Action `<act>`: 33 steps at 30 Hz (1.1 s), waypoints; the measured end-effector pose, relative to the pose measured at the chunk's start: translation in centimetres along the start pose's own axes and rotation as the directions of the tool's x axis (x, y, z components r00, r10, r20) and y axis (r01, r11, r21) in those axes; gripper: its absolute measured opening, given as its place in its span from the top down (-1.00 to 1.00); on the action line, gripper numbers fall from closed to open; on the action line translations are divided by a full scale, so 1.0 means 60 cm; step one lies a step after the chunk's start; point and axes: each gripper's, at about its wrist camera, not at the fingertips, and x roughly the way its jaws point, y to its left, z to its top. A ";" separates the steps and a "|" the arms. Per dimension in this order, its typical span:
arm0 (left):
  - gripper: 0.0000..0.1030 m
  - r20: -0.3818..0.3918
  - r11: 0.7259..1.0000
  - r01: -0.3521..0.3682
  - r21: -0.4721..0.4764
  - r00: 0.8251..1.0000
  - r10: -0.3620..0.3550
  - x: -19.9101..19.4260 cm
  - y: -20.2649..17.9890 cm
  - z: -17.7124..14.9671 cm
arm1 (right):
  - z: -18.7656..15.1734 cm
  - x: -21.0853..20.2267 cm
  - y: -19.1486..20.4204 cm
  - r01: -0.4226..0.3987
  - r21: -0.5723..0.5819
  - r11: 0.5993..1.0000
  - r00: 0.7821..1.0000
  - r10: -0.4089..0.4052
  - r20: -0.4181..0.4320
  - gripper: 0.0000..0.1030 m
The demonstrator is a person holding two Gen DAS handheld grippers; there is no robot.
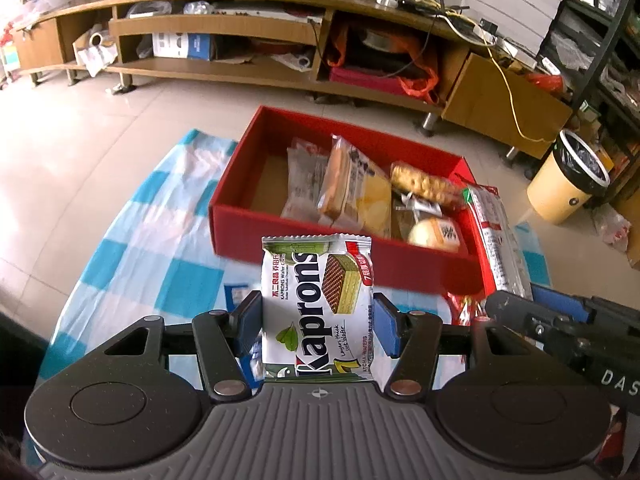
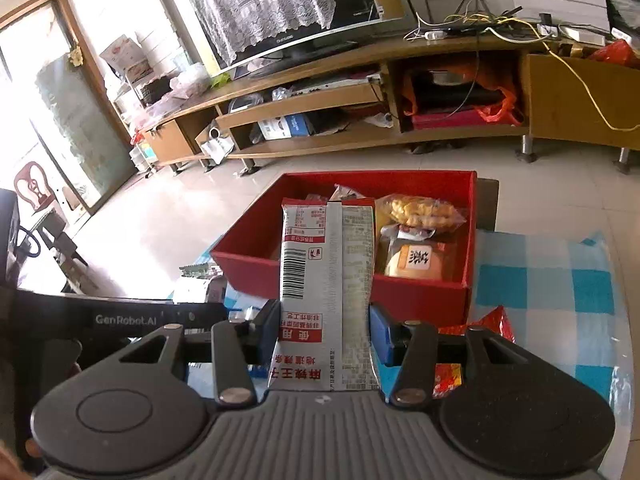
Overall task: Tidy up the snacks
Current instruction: 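Carry the wafer and red-white bar over the red box with both tools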
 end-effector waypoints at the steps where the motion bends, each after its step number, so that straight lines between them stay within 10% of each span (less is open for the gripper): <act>1: -0.25 0.004 1.000 -0.003 0.004 1.000 0.003 0.002 -0.003 0.004 | 0.002 0.001 -0.001 0.001 0.001 1.000 1.000 -0.001 0.002 0.11; 33: -0.26 0.056 0.998 -0.063 0.024 0.997 0.061 0.082 -0.030 0.098 | 0.078 0.052 -0.063 0.054 0.033 0.998 0.997 -0.056 0.048 0.11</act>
